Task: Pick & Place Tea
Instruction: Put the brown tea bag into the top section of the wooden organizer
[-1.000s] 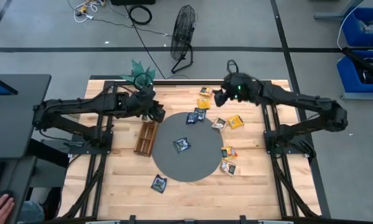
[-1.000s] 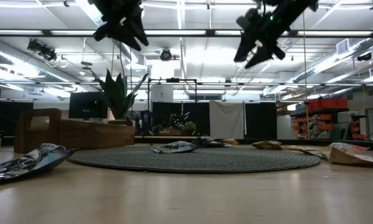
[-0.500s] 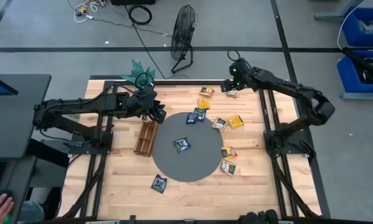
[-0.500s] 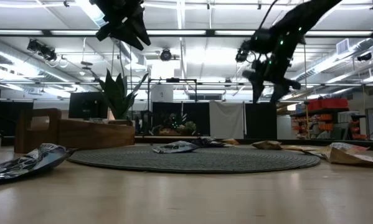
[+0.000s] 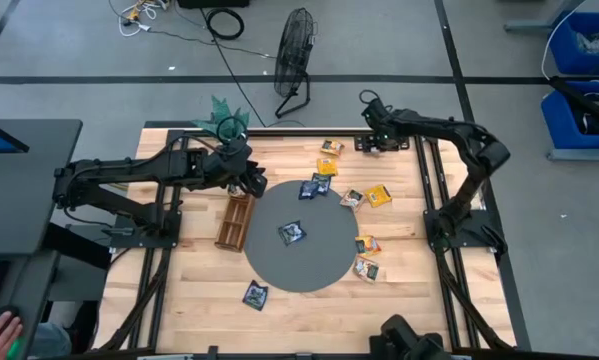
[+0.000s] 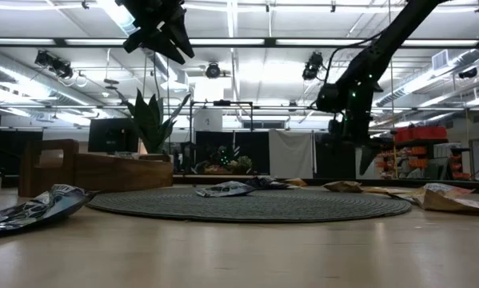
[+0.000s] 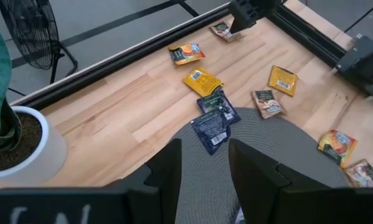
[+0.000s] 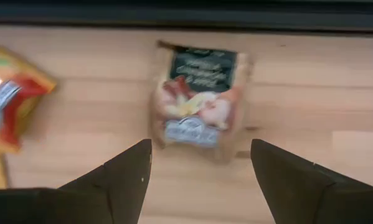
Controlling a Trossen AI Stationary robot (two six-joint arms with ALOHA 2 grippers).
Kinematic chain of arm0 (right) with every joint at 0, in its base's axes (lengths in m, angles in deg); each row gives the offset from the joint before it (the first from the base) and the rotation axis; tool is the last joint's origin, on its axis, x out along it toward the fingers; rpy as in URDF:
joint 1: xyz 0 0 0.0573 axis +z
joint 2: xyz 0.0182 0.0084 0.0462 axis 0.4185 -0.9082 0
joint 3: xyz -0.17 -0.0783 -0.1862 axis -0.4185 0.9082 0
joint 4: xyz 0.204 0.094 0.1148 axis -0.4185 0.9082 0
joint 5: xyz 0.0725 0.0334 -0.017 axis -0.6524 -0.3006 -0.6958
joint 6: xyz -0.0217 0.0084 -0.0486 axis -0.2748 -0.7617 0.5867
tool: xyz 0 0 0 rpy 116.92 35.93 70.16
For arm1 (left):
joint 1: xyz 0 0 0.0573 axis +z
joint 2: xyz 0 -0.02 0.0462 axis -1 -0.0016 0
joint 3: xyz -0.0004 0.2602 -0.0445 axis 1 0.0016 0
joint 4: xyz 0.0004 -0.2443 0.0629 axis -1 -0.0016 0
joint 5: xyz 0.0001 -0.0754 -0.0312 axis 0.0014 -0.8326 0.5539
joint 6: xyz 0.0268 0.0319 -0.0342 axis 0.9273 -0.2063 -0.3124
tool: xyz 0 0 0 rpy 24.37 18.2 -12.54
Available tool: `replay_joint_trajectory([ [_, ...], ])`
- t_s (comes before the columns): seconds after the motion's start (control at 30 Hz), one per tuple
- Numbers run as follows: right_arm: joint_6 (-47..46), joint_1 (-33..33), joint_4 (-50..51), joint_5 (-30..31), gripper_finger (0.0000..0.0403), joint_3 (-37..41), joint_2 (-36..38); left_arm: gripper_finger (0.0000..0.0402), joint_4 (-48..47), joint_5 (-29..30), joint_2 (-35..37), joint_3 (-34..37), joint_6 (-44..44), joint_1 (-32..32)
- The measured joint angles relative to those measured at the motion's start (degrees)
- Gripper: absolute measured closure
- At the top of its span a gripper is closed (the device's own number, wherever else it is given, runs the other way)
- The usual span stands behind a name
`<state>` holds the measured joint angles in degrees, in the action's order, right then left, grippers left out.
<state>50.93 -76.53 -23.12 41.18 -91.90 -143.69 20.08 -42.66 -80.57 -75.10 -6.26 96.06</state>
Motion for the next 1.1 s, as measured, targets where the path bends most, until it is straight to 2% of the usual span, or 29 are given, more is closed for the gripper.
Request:
replay_joint_trajectory([
  [0.3, -0.4, -3.71, -1.06, -4.17, 0.013, 0.0, -2.76, 0.0266, -0.02, 0.0, 0.0, 0.0, -0.62, -0.02],
  [0.53, -0.82, -3.8, -3.39, -5.72, 0.017, 0.0, -5.3, 0.0266, -0.03, -0.01, 0.0, 0.0, -0.59, -0.01],
  [0.73, -0.25, -3.5, -4.64, -5.83, 0.0235, -0.13, -5.86, 0.0266, -0.04, -0.09, 0.0, 0.0, -0.62, -0.02],
  [1.0, 3.2, -2.27, -4.73, -6.27, 0.0381, -0.01, -5.02, 0.0266, -0.05, -0.11, 0.0, 0.0, -0.59, 0.02],
  [1.1, 4.21, -1.23, -4.52, -5.45, 0.0389, 0.2, -3.41, 0.0266, -0.06, -0.11, 0.0, 0.0, -0.59, 0.09],
])
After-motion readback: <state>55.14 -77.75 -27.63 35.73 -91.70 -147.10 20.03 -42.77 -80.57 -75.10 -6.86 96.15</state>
